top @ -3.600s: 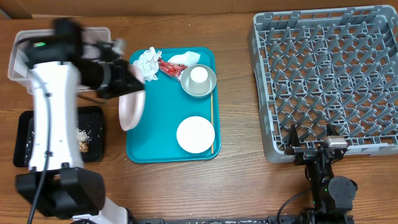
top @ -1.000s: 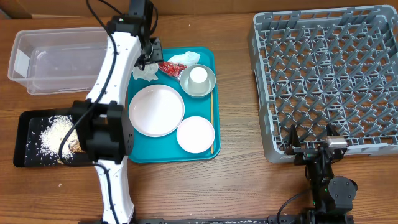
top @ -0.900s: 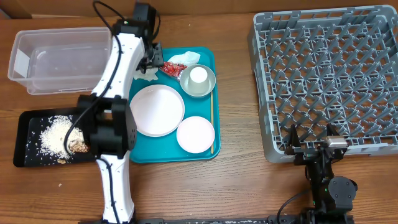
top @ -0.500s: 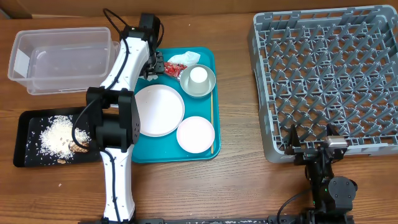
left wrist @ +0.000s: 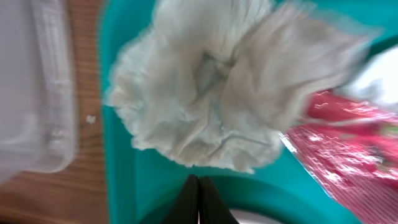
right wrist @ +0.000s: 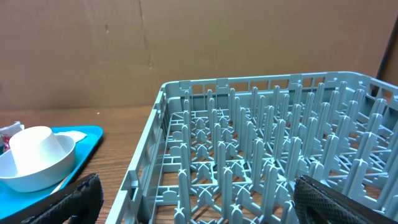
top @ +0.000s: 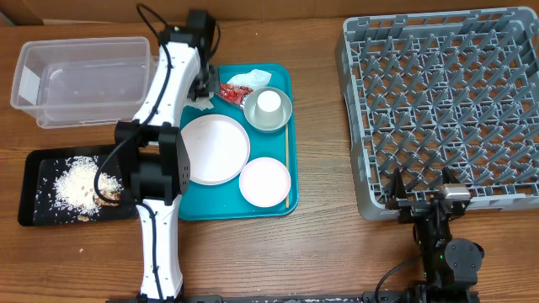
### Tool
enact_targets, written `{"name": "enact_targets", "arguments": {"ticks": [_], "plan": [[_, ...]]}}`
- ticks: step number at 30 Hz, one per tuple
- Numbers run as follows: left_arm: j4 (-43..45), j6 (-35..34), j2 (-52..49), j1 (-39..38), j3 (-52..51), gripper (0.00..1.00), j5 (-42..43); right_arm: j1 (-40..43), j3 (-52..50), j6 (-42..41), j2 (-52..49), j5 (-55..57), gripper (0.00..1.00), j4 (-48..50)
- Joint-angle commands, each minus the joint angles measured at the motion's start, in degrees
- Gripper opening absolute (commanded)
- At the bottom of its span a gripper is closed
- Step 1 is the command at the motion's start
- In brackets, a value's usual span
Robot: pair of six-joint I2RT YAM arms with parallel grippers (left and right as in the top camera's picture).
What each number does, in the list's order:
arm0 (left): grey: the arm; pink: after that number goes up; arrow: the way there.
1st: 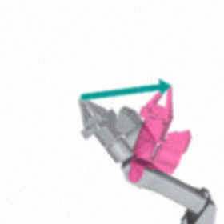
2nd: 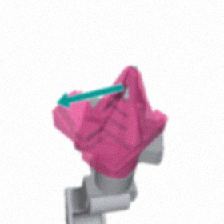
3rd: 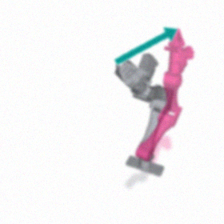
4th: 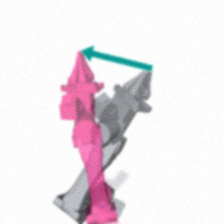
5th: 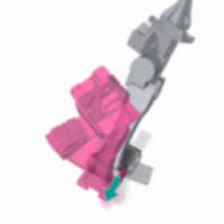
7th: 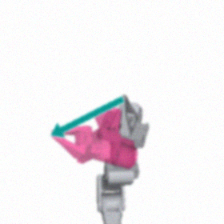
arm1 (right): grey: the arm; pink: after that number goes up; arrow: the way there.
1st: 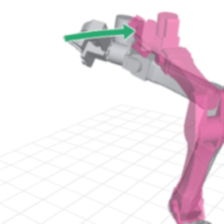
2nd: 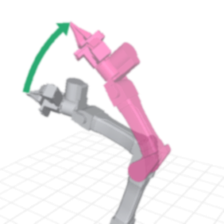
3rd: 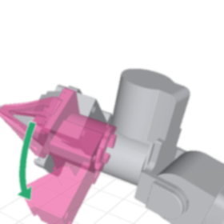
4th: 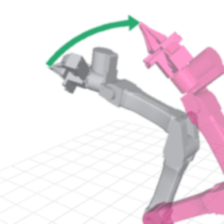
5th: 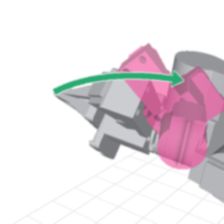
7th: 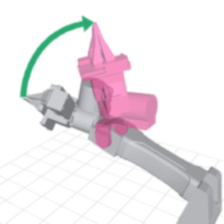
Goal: Sort waste into correct bins and load items into the dishwasher
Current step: 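Move the left gripper to the crumpled white napkin and grasp it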
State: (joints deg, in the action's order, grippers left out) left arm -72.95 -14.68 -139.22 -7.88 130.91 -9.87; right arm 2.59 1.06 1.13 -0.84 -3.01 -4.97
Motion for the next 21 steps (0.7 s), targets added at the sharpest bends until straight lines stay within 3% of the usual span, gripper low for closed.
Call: {"name": "enact_targets", "arguments": {"ticks": [1, 2, 3, 4, 9, 14, 21], "plan": [[-2.51, -0.74, 0.37, -0.50, 7.10, 0.12, 1.68, 0.15, -0.59, 0.20, 0.61, -0.04, 1.00, 0.35], [-2.86, -0.74, 0.37, -0.50, 7.54, 0.38, 2.58, 0.15, -0.59, 0.20, 0.61, -0.04, 1.00, 0.35], [-2.99, -0.72, 0.37, -0.50, 7.50, 0.57, 3.26, 0.15, -0.59, 0.20, 0.61, -0.04, 1.00, 0.37], [-3.17, -0.70, 0.33, -0.50, 7.32, 0.62, 3.63, 0.15, -0.59, 0.20, 0.61, -0.04, 1.00, 0.35], [-2.45, 2.91, -0.17, -0.50, 2.32, 0.58, 3.96, 0.15, -0.59, 0.20, 0.61, -0.04, 1.00, 0.37], [1.57, 8.09, -0.17, -0.48, -6.51, 0.61, 3.74, 0.15, -0.59, 0.20, 0.61, -0.04, 1.00, 0.35], [10.25, 10.60, -0.17, -0.39, -10.69, 0.66, 3.72, 0.15, -0.59, 0.20, 0.61, -0.04, 1.00, 0.35]]}}
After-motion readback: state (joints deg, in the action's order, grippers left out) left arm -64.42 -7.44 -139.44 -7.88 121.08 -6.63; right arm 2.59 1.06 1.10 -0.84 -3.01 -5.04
